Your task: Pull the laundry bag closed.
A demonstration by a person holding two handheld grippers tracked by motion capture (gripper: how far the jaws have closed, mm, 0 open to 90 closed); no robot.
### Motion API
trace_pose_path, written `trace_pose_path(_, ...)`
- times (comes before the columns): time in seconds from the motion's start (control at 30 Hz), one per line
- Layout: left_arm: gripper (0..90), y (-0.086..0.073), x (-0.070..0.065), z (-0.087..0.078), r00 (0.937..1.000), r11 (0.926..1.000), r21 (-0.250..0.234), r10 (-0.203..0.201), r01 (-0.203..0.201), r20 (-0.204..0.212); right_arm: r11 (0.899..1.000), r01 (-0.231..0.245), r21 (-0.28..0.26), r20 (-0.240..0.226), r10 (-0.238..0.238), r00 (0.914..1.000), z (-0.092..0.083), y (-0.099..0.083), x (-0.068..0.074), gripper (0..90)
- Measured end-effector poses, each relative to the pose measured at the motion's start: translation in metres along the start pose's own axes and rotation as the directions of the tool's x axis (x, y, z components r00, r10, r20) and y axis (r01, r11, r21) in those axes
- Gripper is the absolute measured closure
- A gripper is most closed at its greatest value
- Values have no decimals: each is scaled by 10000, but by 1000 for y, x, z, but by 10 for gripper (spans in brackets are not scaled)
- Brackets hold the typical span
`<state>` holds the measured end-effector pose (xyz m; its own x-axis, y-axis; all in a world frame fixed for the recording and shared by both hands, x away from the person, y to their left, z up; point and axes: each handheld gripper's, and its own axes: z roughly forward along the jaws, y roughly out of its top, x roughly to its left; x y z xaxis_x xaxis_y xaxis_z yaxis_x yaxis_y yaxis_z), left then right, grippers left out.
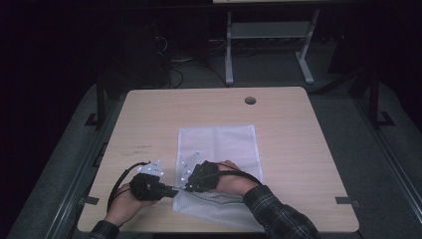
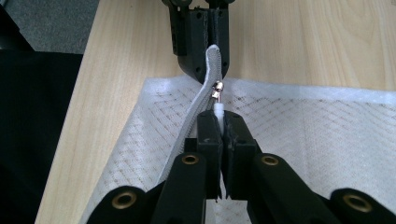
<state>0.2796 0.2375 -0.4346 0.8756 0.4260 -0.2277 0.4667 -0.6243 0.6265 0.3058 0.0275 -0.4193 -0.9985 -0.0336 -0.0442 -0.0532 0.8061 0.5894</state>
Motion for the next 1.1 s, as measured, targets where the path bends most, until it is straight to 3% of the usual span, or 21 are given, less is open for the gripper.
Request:
trace_pose_path(0.57,843,-2,3,-3,9995,9995,-39,-324,324,-48,9980,-520,-365,-19,519,9986,-4,-14,-1,862)
trace_pose_path(1.1,842,-3,5,-5,9977,9976,-194,-669,667,-54,9961,-694,-542,69,698,9975,-10,-22,-1,861)
